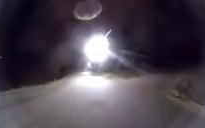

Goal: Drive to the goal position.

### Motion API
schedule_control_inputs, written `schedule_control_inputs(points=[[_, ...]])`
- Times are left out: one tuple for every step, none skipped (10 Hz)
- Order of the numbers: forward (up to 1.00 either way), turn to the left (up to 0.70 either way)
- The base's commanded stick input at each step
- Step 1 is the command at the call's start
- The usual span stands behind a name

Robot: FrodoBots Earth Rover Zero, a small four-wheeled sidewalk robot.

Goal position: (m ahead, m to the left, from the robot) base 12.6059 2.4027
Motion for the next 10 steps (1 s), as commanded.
schedule_control_inputs(points=[[0.70, 0.00], [0.70, 0.00], [0.70, 0.00], [0.70, 0.00], [0.70, 0.00], [0.70, 0.00], [0.70, 0.00], [0.70, 0.00], [0.70, 0.00], [0.70, 0.00]])
